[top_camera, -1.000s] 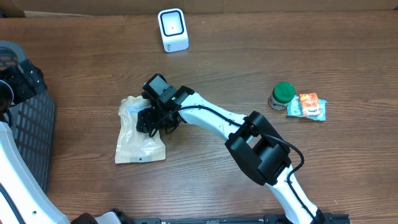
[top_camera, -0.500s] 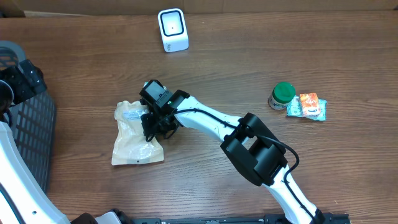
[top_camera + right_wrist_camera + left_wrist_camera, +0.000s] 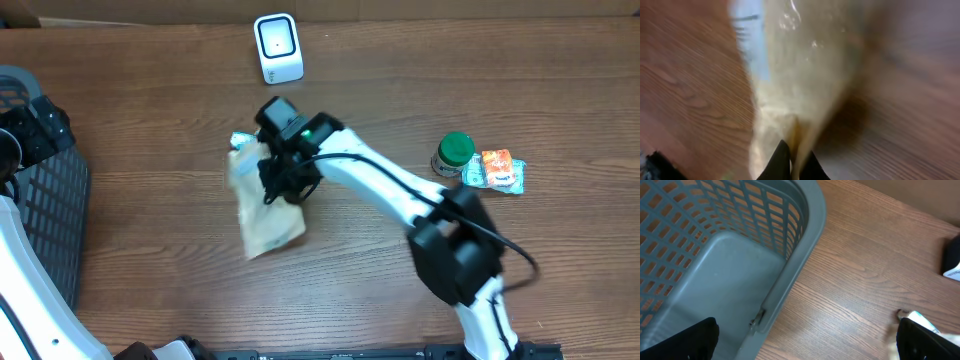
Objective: Scan the item barcode
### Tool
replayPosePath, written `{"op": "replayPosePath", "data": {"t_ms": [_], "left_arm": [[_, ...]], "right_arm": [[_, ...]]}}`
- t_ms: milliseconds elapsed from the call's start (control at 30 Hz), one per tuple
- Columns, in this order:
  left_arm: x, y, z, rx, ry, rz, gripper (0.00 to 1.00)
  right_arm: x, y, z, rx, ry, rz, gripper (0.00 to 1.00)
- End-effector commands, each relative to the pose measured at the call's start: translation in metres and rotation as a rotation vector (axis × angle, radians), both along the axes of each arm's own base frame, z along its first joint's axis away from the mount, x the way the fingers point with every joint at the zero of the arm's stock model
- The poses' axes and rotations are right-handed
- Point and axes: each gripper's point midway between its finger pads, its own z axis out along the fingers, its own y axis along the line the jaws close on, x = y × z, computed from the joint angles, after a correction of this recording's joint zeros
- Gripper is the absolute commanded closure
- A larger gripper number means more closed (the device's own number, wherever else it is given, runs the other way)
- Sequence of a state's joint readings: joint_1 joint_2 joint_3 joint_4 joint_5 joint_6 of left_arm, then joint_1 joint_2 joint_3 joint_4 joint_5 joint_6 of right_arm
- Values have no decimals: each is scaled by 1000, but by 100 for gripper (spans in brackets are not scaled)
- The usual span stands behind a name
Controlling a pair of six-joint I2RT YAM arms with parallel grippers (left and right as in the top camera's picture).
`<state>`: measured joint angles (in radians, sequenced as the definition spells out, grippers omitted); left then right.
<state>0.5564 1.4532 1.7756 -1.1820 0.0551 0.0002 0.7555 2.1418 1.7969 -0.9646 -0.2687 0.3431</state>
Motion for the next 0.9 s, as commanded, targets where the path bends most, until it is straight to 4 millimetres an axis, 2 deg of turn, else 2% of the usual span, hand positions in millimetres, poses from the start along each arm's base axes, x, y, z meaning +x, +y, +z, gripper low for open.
{"op": "replayPosePath", "data": {"t_ms": [0,100,300,433,533,667,867], "left_arm": [[1,1,9,24,-18,-7,0],[1,1,9,24,-18,-7,0],[1,1,9,24,-18,-7,1],[1,1,9,24,-18,-7,0],[1,1,9,24,-18,-7,1],[1,1,9,24,-18,-7,1],[1,1,9,24,-18,-7,1]], "right_arm": [[30,-36,57,-117,-267,-69,96],[40,-75,61,-305,-359,-129,96],[40,-134,57,-623,-415,-162,96],[48,-174,74,-820,-518,-284,96],[43,-182,74,-858,-505,-293,96],[36,-188,62,-902,-465,-280,96],[32,-189,21,-1003,-391,-206,96]]}}
